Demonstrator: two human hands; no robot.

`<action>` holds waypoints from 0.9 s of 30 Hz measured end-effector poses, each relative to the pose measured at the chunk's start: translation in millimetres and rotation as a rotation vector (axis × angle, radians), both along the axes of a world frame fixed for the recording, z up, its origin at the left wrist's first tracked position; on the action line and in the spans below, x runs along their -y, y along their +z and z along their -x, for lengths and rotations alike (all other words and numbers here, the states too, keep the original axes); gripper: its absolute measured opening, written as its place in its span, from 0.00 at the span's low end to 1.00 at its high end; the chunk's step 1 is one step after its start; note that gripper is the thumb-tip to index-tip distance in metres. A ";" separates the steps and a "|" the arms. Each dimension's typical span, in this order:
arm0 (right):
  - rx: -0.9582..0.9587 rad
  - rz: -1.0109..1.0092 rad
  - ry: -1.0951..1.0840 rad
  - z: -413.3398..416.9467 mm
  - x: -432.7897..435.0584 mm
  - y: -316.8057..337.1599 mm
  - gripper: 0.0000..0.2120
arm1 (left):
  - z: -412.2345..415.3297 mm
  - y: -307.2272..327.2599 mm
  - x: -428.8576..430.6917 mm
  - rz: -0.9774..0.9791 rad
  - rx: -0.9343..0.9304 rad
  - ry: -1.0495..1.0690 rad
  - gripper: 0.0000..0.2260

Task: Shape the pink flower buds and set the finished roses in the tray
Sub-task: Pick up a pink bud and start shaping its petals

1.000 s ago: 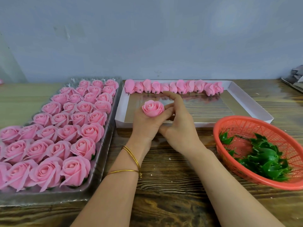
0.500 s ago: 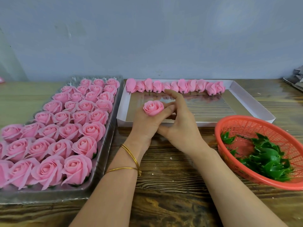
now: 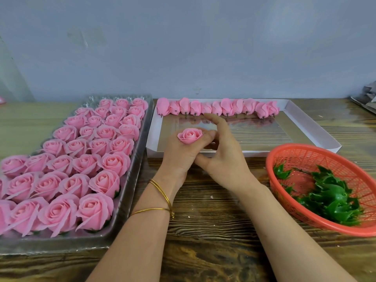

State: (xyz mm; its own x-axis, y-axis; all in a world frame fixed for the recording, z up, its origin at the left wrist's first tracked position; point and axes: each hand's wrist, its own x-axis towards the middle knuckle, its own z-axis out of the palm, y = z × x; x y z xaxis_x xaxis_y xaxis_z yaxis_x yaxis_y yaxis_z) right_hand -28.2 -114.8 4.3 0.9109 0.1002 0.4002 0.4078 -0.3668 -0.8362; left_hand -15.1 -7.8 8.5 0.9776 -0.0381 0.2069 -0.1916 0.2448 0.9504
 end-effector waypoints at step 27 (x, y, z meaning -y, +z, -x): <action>-0.116 0.304 -0.114 -8.4 3.9 -13.1 0.21 | -7.6 -8.3 1.8 -0.007 -0.003 0.190 0.04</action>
